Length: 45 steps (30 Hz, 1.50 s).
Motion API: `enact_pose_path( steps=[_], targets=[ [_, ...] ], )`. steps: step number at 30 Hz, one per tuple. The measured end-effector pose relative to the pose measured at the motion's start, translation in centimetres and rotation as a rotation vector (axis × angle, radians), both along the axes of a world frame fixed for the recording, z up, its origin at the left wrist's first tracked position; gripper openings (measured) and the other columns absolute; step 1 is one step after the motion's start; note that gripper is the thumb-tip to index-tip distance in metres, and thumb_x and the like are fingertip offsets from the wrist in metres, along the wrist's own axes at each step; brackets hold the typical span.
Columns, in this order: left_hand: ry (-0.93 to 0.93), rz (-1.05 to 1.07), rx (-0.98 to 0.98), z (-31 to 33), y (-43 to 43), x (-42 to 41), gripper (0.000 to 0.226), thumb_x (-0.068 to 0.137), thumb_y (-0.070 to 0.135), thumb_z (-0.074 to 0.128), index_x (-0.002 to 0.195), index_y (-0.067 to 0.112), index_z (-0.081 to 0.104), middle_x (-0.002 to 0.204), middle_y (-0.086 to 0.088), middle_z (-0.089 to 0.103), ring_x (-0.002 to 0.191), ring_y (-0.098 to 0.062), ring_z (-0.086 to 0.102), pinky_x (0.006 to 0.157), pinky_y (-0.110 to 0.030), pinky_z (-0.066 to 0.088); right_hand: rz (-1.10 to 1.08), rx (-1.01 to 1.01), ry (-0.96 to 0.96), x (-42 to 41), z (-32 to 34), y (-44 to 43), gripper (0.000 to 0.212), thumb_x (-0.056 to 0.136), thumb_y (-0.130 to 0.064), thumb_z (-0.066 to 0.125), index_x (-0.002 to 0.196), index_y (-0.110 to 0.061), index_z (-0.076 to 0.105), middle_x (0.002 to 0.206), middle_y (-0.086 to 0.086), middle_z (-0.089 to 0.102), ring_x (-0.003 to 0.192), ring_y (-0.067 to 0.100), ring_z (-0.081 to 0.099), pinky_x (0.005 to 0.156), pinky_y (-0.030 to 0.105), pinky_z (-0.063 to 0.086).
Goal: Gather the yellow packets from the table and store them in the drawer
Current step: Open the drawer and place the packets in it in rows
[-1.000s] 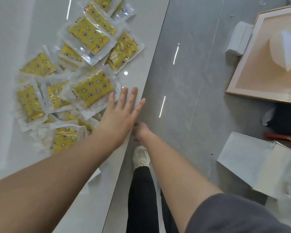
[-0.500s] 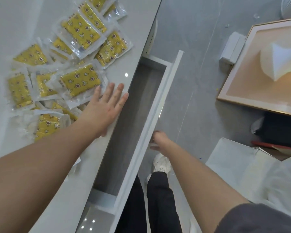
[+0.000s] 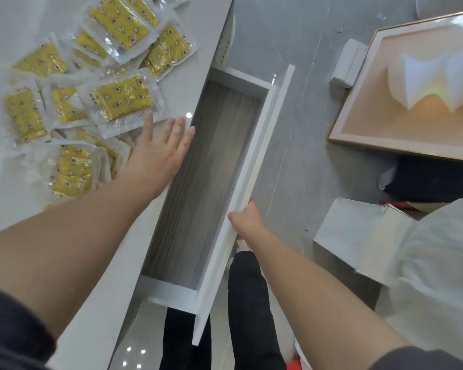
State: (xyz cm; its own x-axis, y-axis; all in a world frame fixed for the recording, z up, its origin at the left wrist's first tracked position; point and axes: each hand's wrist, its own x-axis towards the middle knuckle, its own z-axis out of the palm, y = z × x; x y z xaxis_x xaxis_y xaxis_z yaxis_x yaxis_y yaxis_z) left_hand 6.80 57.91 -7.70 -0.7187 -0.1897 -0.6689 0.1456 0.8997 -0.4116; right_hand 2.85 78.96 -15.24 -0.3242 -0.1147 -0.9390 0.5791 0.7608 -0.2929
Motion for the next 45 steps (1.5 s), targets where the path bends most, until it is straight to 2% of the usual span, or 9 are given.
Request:
enact_pose_path(
  steps=[7, 14, 18, 22, 25, 29, 33, 40, 45],
  targets=[
    [-0.083, -0.019, -0.017, -0.1, 4.2, 5.1, 0.109, 0.087, 0.042, 0.061, 0.148, -0.003, -0.016, 0.157, -0.028, -0.013, 0.147, -0.039, -0.007, 0.115, -0.062, 0.004, 0.088, 0.073, 0.154, 0.7, 0.7, 2.4, 0.027, 0.087, -0.014, 0.049, 0.114, -0.011, 0.051, 0.104, 0.010, 0.061, 0.088, 0.031, 0.063, 0.071, 0.051, 0.059],
    [-0.088, -0.017, -0.001, -0.2, 6.4, 9.2, 0.113, 0.084, 0.053, 0.061, 0.149, -0.001, -0.015, 0.157, -0.027, -0.016, 0.147, -0.040, -0.009, 0.116, -0.061, 0.004, 0.235, 0.169, 0.192, 1.8, 2.0, 2.7, 0.034, 0.093, -0.015, 0.043, 0.126, -0.006, 0.041, 0.099, 0.010, 0.051, 0.088, 0.037, 0.065, 0.060, 0.036, 0.056],
    [-0.071, 0.051, 0.050, 0.6, 7.8, 10.5, 0.099, 0.090, 0.046, 0.057, 0.152, 0.002, -0.007, 0.159, -0.022, -0.009, 0.148, -0.035, -0.006, 0.116, -0.061, 0.004, 0.315, 0.171, 0.217, 2.7, 2.9, 3.2, 0.031, 0.091, -0.013, 0.043, 0.121, -0.004, 0.044, 0.089, 0.010, 0.058, 0.084, 0.033, 0.067, 0.070, 0.035, 0.056],
    [0.062, 0.208, 0.207, 1.3, 8.6, 11.5, 0.076, 0.094, 0.036, 0.053, 0.152, 0.008, 0.011, 0.161, -0.015, 0.003, 0.149, -0.030, -0.001, 0.116, -0.057, 0.006, 0.461, 0.257, 0.235, 4.2, 4.4, 3.3, 0.032, 0.092, -0.014, 0.044, 0.123, -0.007, 0.047, 0.104, 0.012, 0.060, 0.091, 0.031, 0.061, 0.071, 0.032, 0.046],
    [0.310, 0.388, 0.374, 2.3, 7.2, 12.1, 0.056, 0.091, 0.026, 0.056, 0.142, 0.013, 0.035, 0.158, -0.012, 0.020, 0.148, -0.029, 0.011, 0.116, -0.054, 0.013, 0.650, 0.363, 0.444, 4.8, 6.5, 2.0, 0.039, 0.094, -0.024, 0.049, 0.130, -0.010, 0.041, 0.127, 0.009, 0.053, 0.109, 0.030, 0.059, 0.073, 0.032, 0.040],
    [0.568, 0.580, 0.413, 3.2, 1.8, 13.1, 0.059, 0.080, 0.019, 0.069, 0.134, 0.011, 0.046, 0.151, -0.017, 0.033, 0.142, -0.034, 0.026, 0.111, -0.053, 0.029, 0.774, 0.157, 0.594, 4.7, 8.3, -2.7, 0.037, 0.094, -0.021, 0.046, 0.130, -0.013, 0.043, 0.126, 0.006, 0.049, 0.103, 0.028, 0.057, 0.071, 0.034, 0.044],
    [0.676, 0.680, 0.393, 3.1, -4.7, 13.8, 0.069, 0.076, 0.020, 0.075, 0.136, 0.009, 0.043, 0.149, -0.018, 0.033, 0.141, -0.037, 0.028, 0.108, -0.053, 0.032, 0.738, -0.112, 0.540, 5.0, 9.3, -10.2, 0.039, 0.092, -0.022, 0.047, 0.131, -0.017, 0.047, 0.122, 0.003, 0.055, 0.105, 0.022, 0.057, 0.087, 0.041, 0.050],
    [0.569, 0.895, 0.480, 2.5, -10.3, 12.9, 0.108, 0.072, 0.048, 0.078, 0.152, 0.015, 0.013, 0.140, -0.012, 0.044, 0.128, -0.032, 0.042, 0.097, -0.050, 0.041, 0.390, -0.232, 0.449, 6.2, 9.2, -18.6, 0.033, 0.092, -0.025, 0.055, 0.123, -0.019, 0.045, 0.097, -0.004, 0.060, 0.080, 0.011, 0.059, 0.072, 0.034, 0.053],
    [0.704, 1.227, 0.769, 2.0, -12.1, 12.0, 0.073, 0.071, 0.031, 0.084, 0.130, 0.022, 0.041, 0.115, -0.003, 0.059, 0.105, -0.026, 0.057, 0.087, -0.046, 0.051, 0.198, -0.215, 0.382, 6.3, 8.4, -20.0, 0.022, 0.092, -0.028, 0.060, 0.108, -0.017, 0.051, 0.097, -0.003, 0.060, 0.090, 0.020, 0.063, 0.067, 0.027, 0.048]
  ],
)
